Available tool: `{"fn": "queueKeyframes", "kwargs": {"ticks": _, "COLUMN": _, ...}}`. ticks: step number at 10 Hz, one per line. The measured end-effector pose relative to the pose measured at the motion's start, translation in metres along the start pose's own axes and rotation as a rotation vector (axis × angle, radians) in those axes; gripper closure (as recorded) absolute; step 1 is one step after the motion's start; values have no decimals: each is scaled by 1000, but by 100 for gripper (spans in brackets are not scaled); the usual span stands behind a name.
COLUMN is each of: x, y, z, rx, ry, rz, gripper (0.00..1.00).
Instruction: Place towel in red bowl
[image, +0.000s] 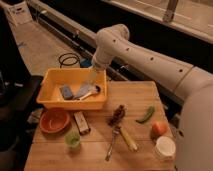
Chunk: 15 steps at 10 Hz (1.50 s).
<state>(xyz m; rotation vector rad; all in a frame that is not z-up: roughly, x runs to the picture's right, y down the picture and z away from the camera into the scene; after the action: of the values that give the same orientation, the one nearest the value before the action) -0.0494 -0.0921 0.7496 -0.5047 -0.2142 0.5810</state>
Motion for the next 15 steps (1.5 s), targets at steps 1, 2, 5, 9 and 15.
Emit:
{"fn": "queueKeyframes", "kwargs": {"ticks": 1, "x": -8, "y": -12, "z": 12, "rx": -5, "ry": -1, "rz": -7, "gripper": 26}}
{"fn": "queueKeyframes", "kwargs": {"ticks": 2, "x": -20, "y": -27, "z": 34, "rx": -15, "ry": -2, "rz": -17, "gripper": 26}}
{"fn": "queueKeyframes", "kwargs": {"ticks": 5, "x": -42, "y": -37, "z": 96, "rx": -38, "ry": 16, "rz": -41, "gripper": 26}}
{"fn": "queueKeyframes", "kwargs": {"ticks": 9, "x": -43, "y": -41, "z": 141, "rx": -37, "ry": 34, "rz": -26, "gripper": 26}}
{"fn": "queueKeyframes", "kwargs": {"ticks": 15, "x": -49, "y": -43, "z": 144, "rx": 38, "ry": -17, "rz": 32, "gripper": 26}}
